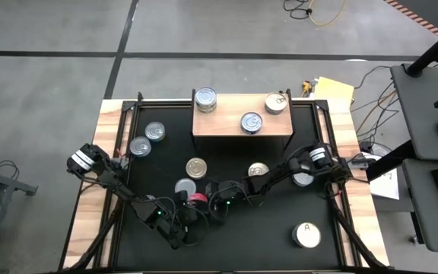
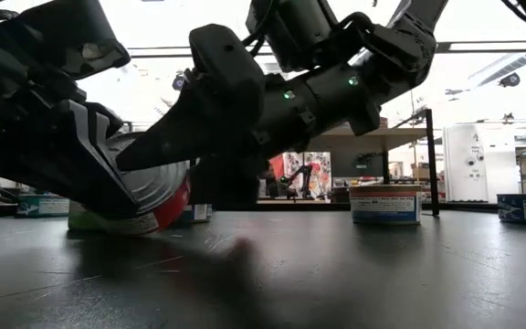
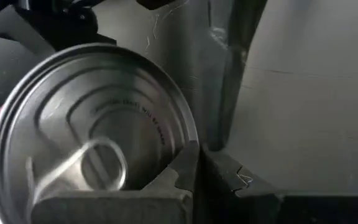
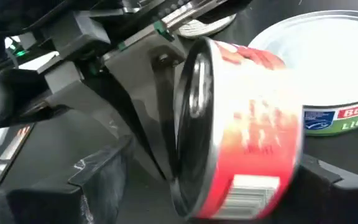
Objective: Stack canned seafood by type on shelf
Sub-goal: Put the red tuna can on the shelf
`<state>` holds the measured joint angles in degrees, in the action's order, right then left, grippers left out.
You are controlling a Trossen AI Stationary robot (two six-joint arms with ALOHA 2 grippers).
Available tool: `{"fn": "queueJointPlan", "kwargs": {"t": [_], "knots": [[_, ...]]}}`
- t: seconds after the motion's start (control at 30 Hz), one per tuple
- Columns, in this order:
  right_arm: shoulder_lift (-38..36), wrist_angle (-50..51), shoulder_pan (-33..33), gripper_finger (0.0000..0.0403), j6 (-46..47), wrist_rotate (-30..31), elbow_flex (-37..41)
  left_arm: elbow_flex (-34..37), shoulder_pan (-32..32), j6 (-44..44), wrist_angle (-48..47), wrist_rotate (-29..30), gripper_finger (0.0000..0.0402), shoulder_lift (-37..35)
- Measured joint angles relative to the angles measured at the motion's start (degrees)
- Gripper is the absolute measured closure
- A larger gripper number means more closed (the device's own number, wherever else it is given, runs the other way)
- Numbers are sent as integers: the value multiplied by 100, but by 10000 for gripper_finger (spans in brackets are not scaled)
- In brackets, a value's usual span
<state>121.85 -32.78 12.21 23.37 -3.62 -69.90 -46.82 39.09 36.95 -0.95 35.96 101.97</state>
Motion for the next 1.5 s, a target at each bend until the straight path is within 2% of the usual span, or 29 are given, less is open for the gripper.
{"fn": "queueJointPlan", "kwargs": {"t": [0.2,0.4,0.67,0.83,1.0,1.13,1.27,1.43,1.5], "knots": [[-13,365,-47,156,-74,48,-91,84,4,2,192,-78,401,0],[-44,450,-72,281,-85,67,-93,52,11,-90,216,-76,401,0],[-363,1127,-89,283,-323,113,-65,-208,13,-528,-106,-104,401,-151],[-825,1996,-85,283,-542,785,-50,-320,26,-792,-373,-91,401,-328],[-1331,2703,-82,283,-676,1034,76,-329,67,-1311,-389,236,401,-614],[-1867,2669,-72,283,-647,1027,517,-327,88,-1878,-366,401,401,-1015],[-2532,2130,-72,283,-377,1035,1276,-293,96,-2724,-209,414,401,-1540],[-3068,-41,-6,283,66,1008,2387,-44,72,-4208,451,411,401,-2177],[-3111,-858,10,283,260,958,2758,168,41,-4792,1150,338,401,-2409]]}}
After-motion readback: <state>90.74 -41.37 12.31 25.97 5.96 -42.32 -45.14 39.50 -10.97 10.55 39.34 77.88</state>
